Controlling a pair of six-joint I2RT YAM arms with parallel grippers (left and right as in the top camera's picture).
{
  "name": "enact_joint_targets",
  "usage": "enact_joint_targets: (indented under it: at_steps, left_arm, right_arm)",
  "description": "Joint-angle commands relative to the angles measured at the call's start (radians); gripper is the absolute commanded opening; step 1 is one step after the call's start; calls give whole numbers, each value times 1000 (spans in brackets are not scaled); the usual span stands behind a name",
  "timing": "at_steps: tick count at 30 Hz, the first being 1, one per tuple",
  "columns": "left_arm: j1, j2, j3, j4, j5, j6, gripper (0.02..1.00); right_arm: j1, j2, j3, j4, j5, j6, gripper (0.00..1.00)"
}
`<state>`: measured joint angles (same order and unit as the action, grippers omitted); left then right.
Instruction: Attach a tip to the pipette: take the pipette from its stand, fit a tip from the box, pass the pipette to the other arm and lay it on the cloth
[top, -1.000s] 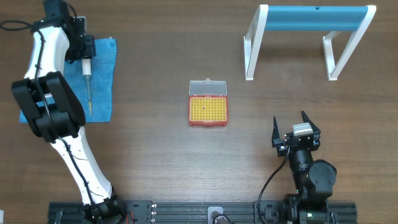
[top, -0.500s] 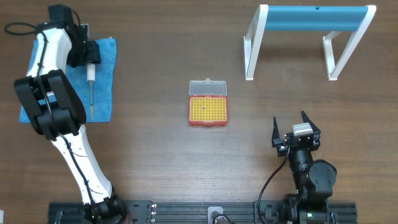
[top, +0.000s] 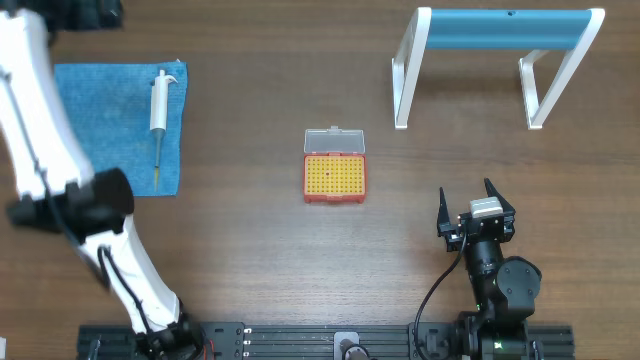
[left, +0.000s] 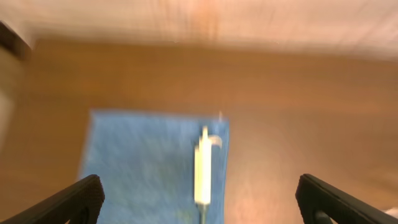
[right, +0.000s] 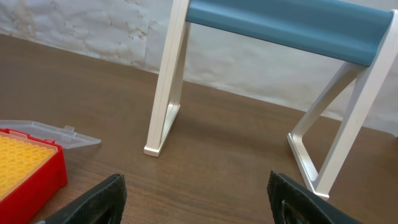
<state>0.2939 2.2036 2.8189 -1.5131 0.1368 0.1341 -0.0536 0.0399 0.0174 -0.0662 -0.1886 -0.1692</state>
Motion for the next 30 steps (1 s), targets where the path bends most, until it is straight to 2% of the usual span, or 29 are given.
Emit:
enact_joint_targets:
  at_steps: [1, 3, 5, 7, 10, 16, 20, 21, 23, 24, 28, 30]
  left_arm:
    - [2, -494, -55, -37, -38, 24, 998]
    - [16, -683, -217, -35, -74, 24, 998]
    - [14, -983, -576, -5, -119, 25, 998]
    - [13, -1186, -821, 14, -111, 24, 998]
    - [13, -1405, -1037, 7, -73, 24, 998]
    - [13, -1584, -1112, -180, -73, 24, 998]
    - [5, -1600, -1117, -160, -63, 31, 996]
    - [-21, -1640, -1149, -88, -3, 31, 998]
    - [-75, -1754, -1291, 153, 48, -22, 1000]
    - [-105, -1881, -1479, 390, 49, -65, 998]
    - [-167, -2176, -2110, 1024, 51, -79, 998]
    - [-196, -2195, -2305, 1259, 39, -108, 998]
  right_arm:
    - [-3, -3, -10, 4, 5, 18, 755]
    - [-3, -3, -10, 4, 5, 18, 755]
    - [-3, -3, -10, 4, 5, 18, 752]
    - [-3, -3, -10, 4, 5, 18, 752]
    - [-3, -3, -10, 5, 5, 18, 755]
    - [-3, -3, -10, 4, 5, 18, 752]
    - [-3, -3, -10, 5, 5, 18, 755]
    - [-3, -3, -10, 4, 5, 18, 755]
    - [-3, -3, -10, 5, 5, 18, 752]
    - [-3, -3, -10, 4, 5, 18, 752]
    - [-3, -3, -10, 4, 5, 18, 752]
    - [-3, -3, -10, 4, 5, 18, 752]
